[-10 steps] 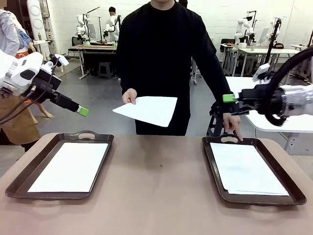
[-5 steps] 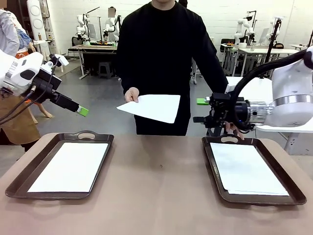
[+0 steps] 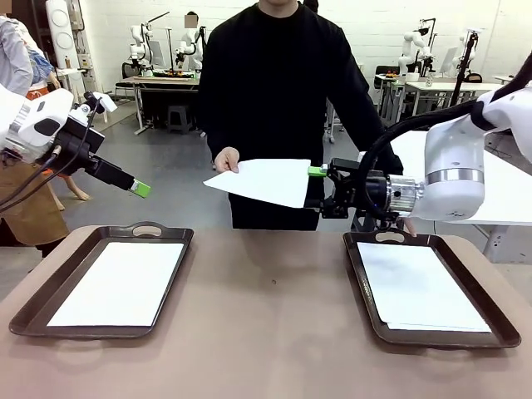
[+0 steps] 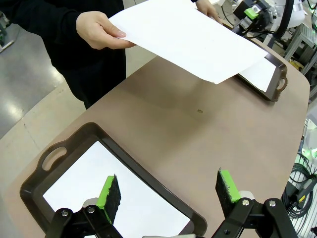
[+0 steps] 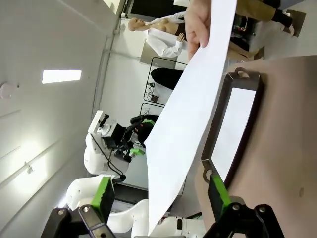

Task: Sort the A4 documents.
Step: Receive the A4 Paper.

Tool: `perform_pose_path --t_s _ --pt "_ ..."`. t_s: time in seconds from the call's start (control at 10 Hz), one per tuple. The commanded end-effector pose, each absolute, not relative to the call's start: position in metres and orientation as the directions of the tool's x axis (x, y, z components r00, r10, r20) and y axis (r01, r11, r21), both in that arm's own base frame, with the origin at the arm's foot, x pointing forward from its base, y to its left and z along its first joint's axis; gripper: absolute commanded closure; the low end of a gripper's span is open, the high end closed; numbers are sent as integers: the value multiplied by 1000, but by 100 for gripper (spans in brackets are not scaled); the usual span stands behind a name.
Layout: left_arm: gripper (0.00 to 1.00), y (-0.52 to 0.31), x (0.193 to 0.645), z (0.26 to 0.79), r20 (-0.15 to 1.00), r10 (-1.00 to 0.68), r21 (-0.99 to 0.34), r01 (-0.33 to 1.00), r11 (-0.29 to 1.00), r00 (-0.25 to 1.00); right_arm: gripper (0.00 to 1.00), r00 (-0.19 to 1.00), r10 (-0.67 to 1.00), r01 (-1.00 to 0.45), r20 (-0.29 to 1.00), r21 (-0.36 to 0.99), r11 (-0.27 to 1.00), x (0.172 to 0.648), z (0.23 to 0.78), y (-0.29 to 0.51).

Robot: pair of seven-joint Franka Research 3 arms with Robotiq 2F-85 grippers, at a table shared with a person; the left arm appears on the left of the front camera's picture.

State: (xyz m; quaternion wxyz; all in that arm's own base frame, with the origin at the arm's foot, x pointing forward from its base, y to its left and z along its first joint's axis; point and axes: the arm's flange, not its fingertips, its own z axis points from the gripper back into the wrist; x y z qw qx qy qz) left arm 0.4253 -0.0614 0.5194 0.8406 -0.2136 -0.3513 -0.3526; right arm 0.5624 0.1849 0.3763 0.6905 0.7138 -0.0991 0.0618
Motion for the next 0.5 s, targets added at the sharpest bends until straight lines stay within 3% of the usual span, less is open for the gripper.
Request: perform_pose_path --t_s 0.0,0.4 --pt "0 -61 425 517 743 -454 -103 753 649 492 0 978 -98 -187 183 982 -36 580 377 198" --pt "0 -61 425 517 743 -454 -103 753 649 492 2 974 -163 -166 155 985 -56 597 370 204"
